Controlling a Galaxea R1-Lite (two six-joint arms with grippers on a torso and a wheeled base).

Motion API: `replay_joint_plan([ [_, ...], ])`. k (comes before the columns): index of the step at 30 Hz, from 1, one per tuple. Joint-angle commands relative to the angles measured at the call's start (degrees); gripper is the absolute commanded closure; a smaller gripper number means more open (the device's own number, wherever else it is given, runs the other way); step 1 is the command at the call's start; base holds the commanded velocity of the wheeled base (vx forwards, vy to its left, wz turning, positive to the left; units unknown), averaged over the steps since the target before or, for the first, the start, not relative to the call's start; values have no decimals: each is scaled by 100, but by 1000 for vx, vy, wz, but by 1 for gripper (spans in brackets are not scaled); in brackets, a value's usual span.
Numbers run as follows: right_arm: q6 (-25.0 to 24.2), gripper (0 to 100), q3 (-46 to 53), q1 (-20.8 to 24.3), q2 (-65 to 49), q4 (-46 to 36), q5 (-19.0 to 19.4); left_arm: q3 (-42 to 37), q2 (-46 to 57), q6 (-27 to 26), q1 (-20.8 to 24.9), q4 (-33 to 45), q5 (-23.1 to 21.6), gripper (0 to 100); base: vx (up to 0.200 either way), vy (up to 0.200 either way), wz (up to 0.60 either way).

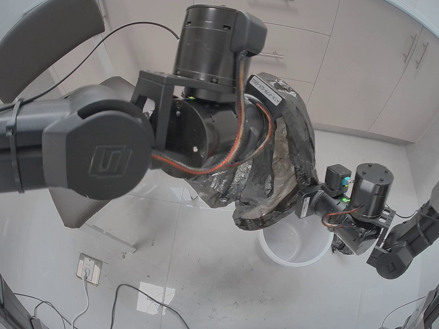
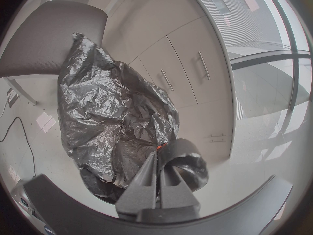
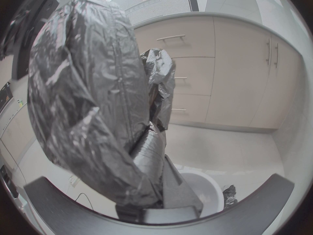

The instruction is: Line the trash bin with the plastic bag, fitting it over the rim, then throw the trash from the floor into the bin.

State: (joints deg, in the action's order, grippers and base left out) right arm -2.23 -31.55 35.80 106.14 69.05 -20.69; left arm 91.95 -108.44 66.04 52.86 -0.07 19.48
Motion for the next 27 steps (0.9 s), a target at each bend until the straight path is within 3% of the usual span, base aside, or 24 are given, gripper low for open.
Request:
replay_joint_plan([
  [1,276,100,175,-311,-1069,-313,3,-81,-46,-82,278,7,3,100,0,0,0],
  [3,390,100,96,-355,-1737,-893,3,-222,-55,-284,401,-19,-6,100,0,0,0],
  [6,381,100,79,-364,-1816,-981,3,-239,-64,-311,409,-28,-6,100,0,0,0],
  [7,355,100,-194,-355,-2687,-2194,12,-380,-222,-443,533,-54,3,100,0,0,0],
  [11,337,100,-457,-381,-3319,-3108,-14,-398,-406,-451,568,-63,3,100,0,0,0],
  [13,329,100,-703,-548,-3741,-3820,-208,-398,-573,-451,568,-133,3,100,0,0,0],
  [21,-155,100,-879,-627,-4567,-4945,-252,-459,-837,-460,664,-221,12,100,0,0,0],
  [27,-313,100,-818,-627,-4954,-5068,-252,-468,-837,-451,726,-221,12,100,0,0,0],
])
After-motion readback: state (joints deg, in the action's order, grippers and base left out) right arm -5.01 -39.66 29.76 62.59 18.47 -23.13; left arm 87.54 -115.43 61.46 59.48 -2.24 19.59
